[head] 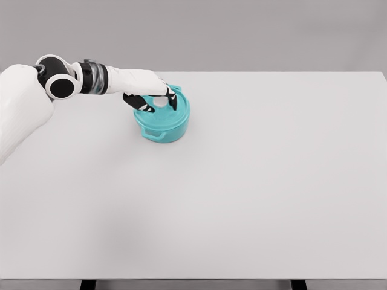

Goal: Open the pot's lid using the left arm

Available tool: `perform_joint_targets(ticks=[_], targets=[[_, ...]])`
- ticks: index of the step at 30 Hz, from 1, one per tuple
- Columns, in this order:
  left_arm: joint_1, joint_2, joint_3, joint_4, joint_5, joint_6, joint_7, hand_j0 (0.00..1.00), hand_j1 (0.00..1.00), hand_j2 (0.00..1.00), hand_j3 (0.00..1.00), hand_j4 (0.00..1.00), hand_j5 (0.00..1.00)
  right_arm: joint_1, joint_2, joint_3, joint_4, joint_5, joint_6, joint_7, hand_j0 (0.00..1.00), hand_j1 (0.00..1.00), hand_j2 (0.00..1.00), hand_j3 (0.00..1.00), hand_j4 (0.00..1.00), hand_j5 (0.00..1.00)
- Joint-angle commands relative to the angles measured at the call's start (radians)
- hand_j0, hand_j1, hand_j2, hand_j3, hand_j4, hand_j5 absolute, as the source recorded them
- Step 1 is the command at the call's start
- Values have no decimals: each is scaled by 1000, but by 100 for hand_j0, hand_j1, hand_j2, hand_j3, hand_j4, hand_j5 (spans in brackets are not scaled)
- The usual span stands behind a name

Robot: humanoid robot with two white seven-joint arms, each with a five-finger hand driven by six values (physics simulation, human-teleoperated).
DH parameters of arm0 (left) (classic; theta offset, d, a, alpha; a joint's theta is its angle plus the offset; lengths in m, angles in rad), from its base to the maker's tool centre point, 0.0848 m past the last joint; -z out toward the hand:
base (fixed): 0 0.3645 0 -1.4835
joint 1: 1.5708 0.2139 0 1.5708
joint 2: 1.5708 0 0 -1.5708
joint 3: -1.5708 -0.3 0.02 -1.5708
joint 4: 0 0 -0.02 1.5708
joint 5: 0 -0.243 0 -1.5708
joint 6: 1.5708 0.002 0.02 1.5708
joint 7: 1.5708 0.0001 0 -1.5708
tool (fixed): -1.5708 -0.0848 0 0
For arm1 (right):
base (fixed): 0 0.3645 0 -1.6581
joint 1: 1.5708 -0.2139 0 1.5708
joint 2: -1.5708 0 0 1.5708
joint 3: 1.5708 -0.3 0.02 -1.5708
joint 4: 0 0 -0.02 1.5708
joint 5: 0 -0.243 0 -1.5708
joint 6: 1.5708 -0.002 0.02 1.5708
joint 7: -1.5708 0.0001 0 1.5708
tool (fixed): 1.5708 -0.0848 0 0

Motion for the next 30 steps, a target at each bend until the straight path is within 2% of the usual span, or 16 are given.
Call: perform_joint_targets(ticks=[1, 3, 5, 11, 13, 15, 18, 21, 24, 27, 28, 30], targets=[[0, 2, 2, -1, 1, 2, 0, 51, 51, 51, 51, 51, 51, 0, 0, 0, 0, 0, 0, 0, 100, 100, 100, 100, 100, 100], [0, 2, 2, -1, 1, 2, 0, 44, 44, 44, 44, 44, 44, 0, 0, 0, 0, 0, 0, 0, 100, 100, 100, 100, 100, 100], [0, 3, 0, -2, 1, 2, 0, 29, 29, 29, 29, 29, 29, 0, 0, 0, 0, 0, 0, 0, 100, 100, 100, 100, 100, 100], [-2, 17, 11, -9, 2, 2, 0, 26, 26, 26, 26, 26, 26, 0, 0, 0, 0, 0, 0, 0, 100, 100, 100, 100, 100, 100], [-23, 35, 14, -18, 10, 2, 0, 26, 26, 26, 26, 26, 26, 0, 0, 0, 0, 0, 0, 0, 100, 100, 100, 100, 100, 100], [-25, 98, 23, -48, 13, 2, 0, 26, 26, 26, 26, 26, 26, 0, 0, 0, 0, 0, 0, 0, 100, 100, 100, 100, 100, 100], [-21, 241, 42, -128, 13, 2, 0, 26, 26, 26, 26, 26, 26, 0, 0, 0, 0, 0, 0, 0, 100, 100, 100, 100, 100, 100], [-8, 350, 68, -128, 8, 2, 0, 26, 26, 26, 26, 26, 26, 0, 0, 0, 0, 0, 0, 0, 100, 100, 100, 100, 100, 100], [40, 379, 69, -121, 4, 2, 0, 27, 27, 27, 27, 27, 27, 0, 0, 0, 0, 0, 0, 0, 100, 100, 100, 100, 100, 100], [58, 377, 63, -116, 1, 2, 0, 34, 34, 34, 34, 34, 34, 0, 0, 0, 0, 0, 0, 0, 100, 100, 100, 100, 100, 100], [60, 376, 63, -116, 1, 2, 0, 41, 41, 41, 41, 41, 41, 0, 0, 0, 0, 0, 0, 0, 100, 100, 100, 100, 100, 100], [77, 354, 62, -90, 1, 2, 0, 74, 74, 74, 74, 74, 74, 0, 0, 0, 0, 0, 0, 0, 100, 100, 100, 100, 100, 100]])
